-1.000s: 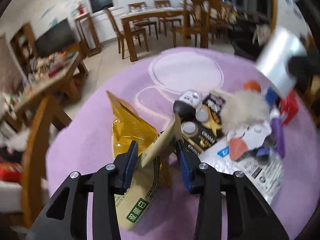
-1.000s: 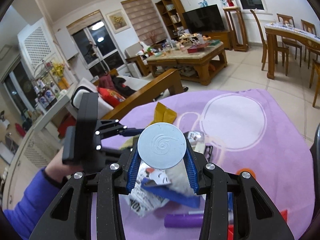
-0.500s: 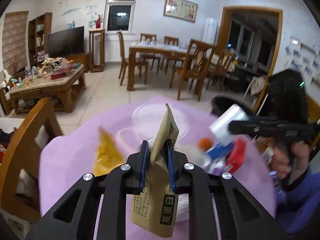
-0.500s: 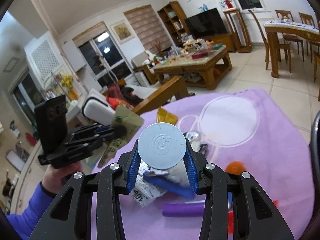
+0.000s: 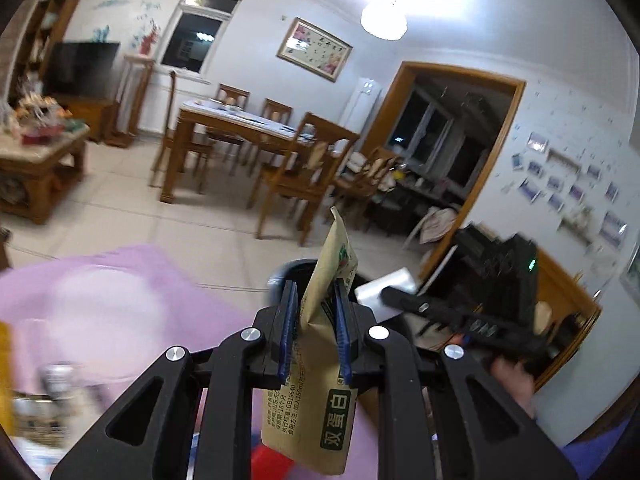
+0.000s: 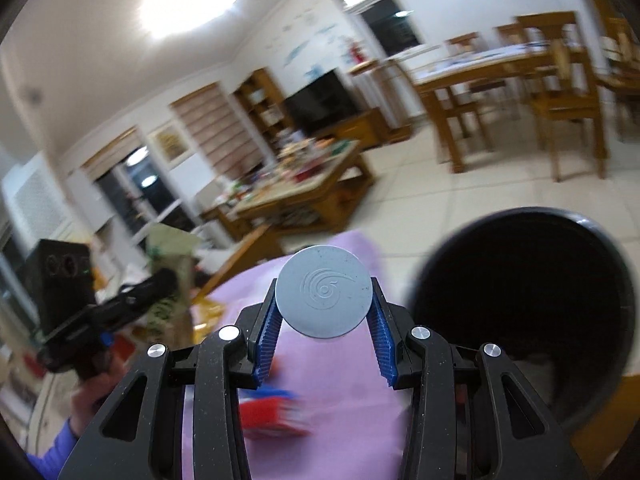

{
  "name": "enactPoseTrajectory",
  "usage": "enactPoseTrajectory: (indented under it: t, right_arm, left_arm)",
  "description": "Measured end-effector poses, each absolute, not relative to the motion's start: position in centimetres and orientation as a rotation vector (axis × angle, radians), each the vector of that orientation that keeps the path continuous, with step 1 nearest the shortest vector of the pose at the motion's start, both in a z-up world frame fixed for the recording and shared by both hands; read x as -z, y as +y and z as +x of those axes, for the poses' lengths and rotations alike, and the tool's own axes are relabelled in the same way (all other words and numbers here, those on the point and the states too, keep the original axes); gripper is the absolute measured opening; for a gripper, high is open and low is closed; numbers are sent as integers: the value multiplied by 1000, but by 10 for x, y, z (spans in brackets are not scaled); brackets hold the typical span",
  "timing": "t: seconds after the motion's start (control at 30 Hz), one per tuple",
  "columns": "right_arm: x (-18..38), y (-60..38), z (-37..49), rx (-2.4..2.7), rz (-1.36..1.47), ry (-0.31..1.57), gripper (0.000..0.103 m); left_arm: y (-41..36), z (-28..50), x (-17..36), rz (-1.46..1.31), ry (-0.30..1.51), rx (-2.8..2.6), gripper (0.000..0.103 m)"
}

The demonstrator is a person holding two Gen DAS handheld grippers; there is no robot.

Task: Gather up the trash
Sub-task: 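Drop the snack bag and white container into the black bin with both tools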

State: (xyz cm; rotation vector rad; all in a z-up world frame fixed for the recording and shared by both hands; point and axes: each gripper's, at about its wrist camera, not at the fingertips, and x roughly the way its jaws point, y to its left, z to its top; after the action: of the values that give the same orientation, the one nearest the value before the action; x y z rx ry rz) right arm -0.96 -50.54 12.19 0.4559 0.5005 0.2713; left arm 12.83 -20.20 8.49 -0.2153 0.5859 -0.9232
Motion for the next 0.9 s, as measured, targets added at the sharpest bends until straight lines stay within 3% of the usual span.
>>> enactPoseTrajectory:
  t: [0.2,0.47,0.9]
  right_arm:
    - [-76,-574,-8,-149,520,549,41]
    - [-30,-610,1,-103,534,592,41]
    - [-13,-608,22,-95,500,618,41]
  left_arm:
    - [-285,140,-51,-261,672,976,19]
    - [-357,147,-5,-110,771,942,19]
    - [-368,163,16,-86,821,903,19]
